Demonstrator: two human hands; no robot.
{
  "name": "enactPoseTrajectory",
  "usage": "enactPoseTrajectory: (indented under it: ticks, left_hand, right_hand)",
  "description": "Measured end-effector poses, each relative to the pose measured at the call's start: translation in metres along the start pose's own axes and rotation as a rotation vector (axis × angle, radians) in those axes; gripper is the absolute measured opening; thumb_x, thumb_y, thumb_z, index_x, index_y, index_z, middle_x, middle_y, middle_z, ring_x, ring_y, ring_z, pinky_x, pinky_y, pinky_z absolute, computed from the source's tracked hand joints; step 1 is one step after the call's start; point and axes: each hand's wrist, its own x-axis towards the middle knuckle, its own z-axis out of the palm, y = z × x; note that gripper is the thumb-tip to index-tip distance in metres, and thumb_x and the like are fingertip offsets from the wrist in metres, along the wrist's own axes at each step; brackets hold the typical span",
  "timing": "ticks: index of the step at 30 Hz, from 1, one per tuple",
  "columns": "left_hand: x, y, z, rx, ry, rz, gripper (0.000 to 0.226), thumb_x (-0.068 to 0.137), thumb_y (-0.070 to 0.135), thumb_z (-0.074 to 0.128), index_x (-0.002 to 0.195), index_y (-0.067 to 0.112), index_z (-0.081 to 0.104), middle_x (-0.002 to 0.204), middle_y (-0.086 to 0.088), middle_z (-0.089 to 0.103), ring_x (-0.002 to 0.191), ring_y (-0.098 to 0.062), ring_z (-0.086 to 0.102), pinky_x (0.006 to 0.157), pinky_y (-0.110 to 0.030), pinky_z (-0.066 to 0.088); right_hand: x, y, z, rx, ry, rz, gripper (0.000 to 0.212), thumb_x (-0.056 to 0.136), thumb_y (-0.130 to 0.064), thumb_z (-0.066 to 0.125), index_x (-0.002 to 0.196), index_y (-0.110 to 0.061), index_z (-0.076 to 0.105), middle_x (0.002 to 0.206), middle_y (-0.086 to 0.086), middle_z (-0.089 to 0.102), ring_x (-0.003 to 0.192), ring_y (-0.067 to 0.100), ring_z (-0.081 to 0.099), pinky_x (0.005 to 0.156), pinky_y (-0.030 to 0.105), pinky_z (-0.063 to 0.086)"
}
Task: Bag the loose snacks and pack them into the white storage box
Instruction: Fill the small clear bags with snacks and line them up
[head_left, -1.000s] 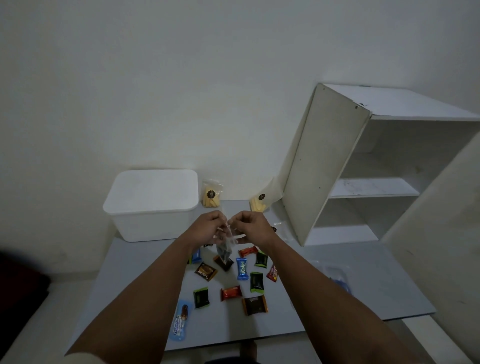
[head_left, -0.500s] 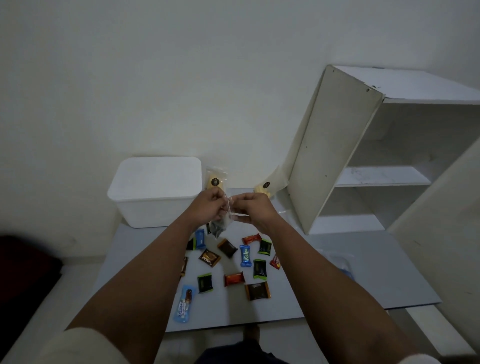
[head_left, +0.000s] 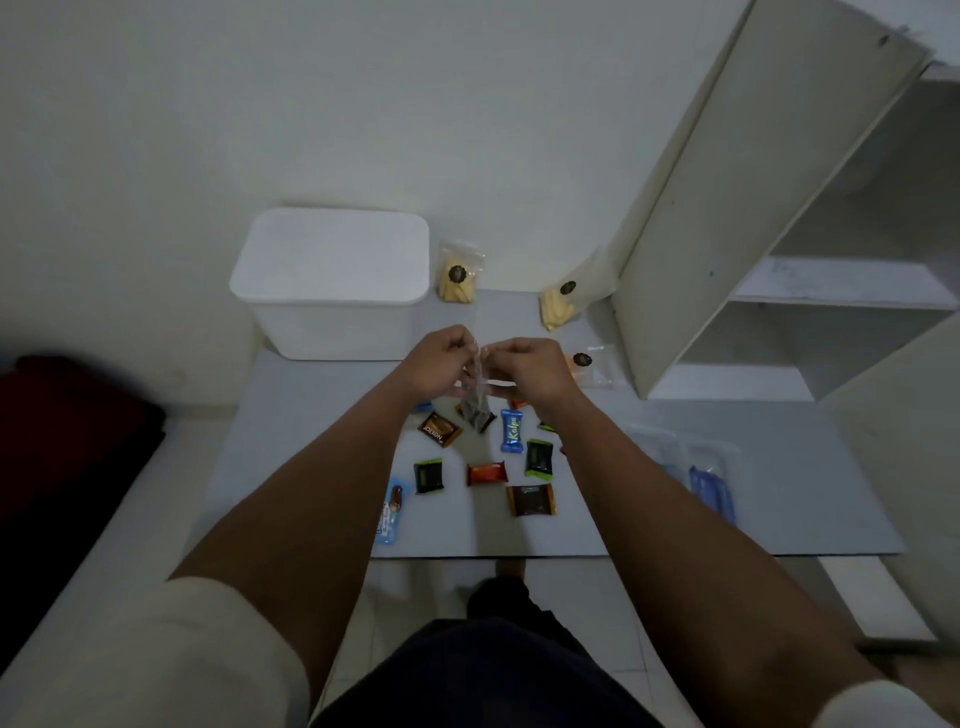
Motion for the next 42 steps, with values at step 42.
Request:
enactPoseTrajectory:
  ticks: [42]
  left_hand:
    - [0.178, 0.006, 0.031, -0.143, 0.259, -0.029, 0.024, 0.099, 0.032, 0.061, 0.112, 0.013, 0.066, 0.097, 0.007, 0.069, 0.092, -0.011, 0.065, 0.077, -0.015, 0.051]
  right_hand:
    - [0.169, 0.011, -0.083, 0.043, 0.109, 0.016, 0.01, 0.095, -0.008, 0.065, 0.097, -0.012, 0.073, 0.099, 0.002, 0.072, 0.101, 0.022, 0.066, 0.088, 0.057, 0.056]
